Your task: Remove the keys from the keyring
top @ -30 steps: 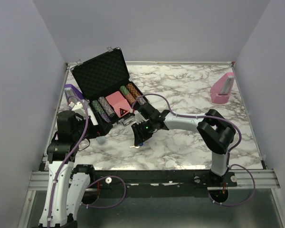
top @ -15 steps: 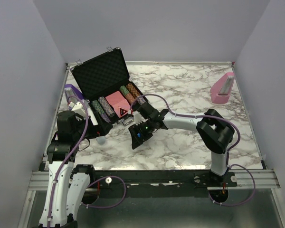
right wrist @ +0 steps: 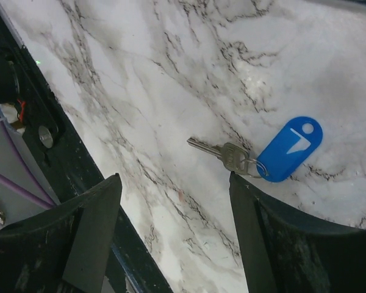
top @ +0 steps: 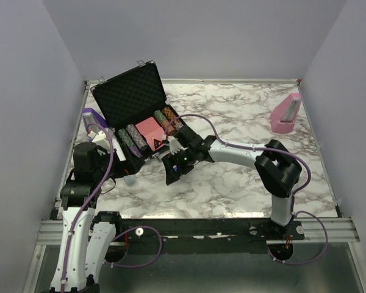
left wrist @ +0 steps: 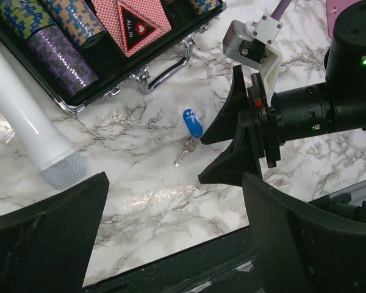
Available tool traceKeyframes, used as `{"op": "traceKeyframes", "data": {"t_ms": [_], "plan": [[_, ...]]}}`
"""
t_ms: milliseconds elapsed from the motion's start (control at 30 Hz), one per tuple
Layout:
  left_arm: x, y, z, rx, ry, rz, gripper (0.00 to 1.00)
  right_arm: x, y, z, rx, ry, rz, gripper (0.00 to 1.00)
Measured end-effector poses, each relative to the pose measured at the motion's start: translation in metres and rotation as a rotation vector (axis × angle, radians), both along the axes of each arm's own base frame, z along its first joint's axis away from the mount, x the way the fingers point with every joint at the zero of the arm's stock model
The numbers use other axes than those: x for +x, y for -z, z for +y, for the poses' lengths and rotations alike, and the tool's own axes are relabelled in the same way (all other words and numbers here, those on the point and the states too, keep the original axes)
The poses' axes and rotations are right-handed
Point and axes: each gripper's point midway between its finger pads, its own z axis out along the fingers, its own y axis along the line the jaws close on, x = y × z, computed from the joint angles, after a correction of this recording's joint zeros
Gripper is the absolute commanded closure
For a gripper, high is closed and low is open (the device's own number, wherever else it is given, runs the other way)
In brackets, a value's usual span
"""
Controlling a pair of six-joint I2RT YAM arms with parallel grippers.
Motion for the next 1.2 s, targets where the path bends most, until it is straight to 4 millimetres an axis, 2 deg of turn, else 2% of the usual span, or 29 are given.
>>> {"op": "traceKeyframes", "data": {"t_ms": [67,167,267,433,533,667,733,867,933,1067,1200], "plan": [[0.001,0.000,0.000,-0.002,0.002,-0.004,0.01,0.001,0.002,-0.002,-0.011,0.048,0.005,0.20],[0.001,0.001,-0.003,-0.010,0.019,-0.006,0.01,-0.001,0.001,-0.017,-0.040,0.159,0.015,0.15],[0.001,0.004,-0.013,-0.021,0.066,0.012,0.01,0.002,-0.013,-0.033,-0.058,0.302,0.007,0.14],[-0.014,0.018,-0.060,-0.018,0.277,0.070,0.02,0.008,-0.042,-0.050,-0.033,0.537,0.018,0.12],[-0.020,0.032,-0.084,0.003,0.374,0.126,0.04,-0.007,-0.039,-0.070,-0.008,0.687,0.105,0.13],[-0.007,0.056,-0.092,0.028,0.383,0.210,0.04,-0.034,-0.022,-0.104,0.031,0.864,0.235,0.14],[-0.003,0.066,-0.094,0.037,0.390,0.238,0.04,-0.038,-0.024,-0.115,0.058,0.938,0.256,0.14],[0.004,0.082,-0.099,0.056,0.398,0.282,0.05,-0.027,-0.058,-0.118,0.189,1.021,0.246,0.15],[0.007,0.086,-0.103,0.059,0.405,0.286,0.07,-0.025,-0.067,-0.117,0.227,1.043,0.257,0.16],[0.014,0.099,-0.111,0.066,0.417,0.305,0.09,-0.027,-0.063,-0.121,0.234,1.077,0.284,0.16],[0.015,0.122,-0.118,0.068,0.427,0.339,0.11,-0.032,-0.059,-0.133,0.242,1.108,0.283,0.17]]}}
